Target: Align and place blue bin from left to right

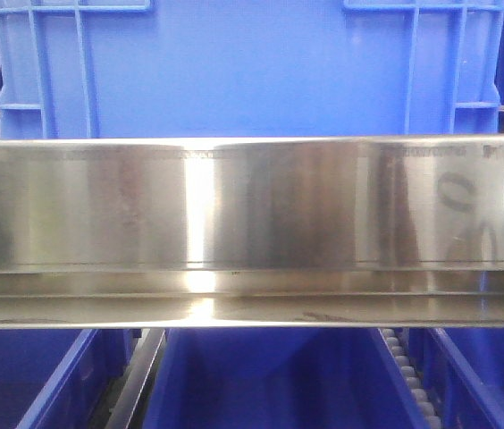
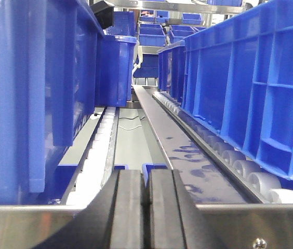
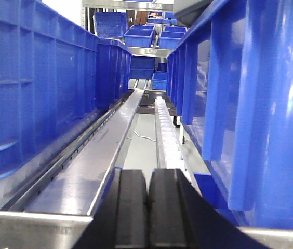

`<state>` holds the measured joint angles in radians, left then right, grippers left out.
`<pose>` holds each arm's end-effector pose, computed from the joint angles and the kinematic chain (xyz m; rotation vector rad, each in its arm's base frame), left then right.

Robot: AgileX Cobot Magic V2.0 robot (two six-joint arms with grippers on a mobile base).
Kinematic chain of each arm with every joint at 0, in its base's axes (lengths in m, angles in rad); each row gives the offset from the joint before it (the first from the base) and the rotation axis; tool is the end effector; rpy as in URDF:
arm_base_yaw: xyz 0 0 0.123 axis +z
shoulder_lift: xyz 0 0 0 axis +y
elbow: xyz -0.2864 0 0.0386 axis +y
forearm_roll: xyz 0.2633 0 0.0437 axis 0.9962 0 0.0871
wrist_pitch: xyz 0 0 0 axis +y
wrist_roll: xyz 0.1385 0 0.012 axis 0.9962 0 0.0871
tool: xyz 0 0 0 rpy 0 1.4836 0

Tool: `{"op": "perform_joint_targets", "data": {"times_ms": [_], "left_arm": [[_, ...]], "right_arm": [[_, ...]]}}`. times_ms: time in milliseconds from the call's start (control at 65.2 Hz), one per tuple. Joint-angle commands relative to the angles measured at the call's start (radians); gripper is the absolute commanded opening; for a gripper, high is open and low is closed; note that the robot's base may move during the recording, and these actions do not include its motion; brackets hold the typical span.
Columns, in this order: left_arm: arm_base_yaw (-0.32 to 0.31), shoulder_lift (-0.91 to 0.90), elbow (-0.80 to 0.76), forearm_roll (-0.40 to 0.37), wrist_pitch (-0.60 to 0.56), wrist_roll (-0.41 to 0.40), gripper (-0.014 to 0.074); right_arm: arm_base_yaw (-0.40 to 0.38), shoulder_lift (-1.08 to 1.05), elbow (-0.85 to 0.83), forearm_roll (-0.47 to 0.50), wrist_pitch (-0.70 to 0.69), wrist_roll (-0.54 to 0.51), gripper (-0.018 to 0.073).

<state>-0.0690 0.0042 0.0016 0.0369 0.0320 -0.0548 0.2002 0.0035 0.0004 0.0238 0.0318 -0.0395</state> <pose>0.1159 -0.0078 0.2117 0.0379 1.5213 -0.0686 0.1137 0.0232 0.2123 -0.1645 1.5122 0.1481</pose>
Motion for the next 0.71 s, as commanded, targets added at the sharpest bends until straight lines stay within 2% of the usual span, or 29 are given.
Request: {"op": "perform_joint_targets", "data": {"times_ms": [0, 598, 690], "left_arm": [[-0.007, -0.004, -0.002, -0.007, -0.02, 0.003, -0.0111], [-0.007, -0.004, -0.002, -0.007, -0.02, 0.003, -0.0111], [-0.007, -0.004, -0.002, 0.038, -0.02, 0.003, -0.0111]], "right_arm": [[0.0, -0.003, 0.0, 0.003, -0.021, -0.005, -0.007], [0.0, -0.003, 0.0, 0.003, -0.021, -0.005, -0.007], [0.0, -0.003, 0.0, 0.003, -0.021, -0.005, -0.007]]}}
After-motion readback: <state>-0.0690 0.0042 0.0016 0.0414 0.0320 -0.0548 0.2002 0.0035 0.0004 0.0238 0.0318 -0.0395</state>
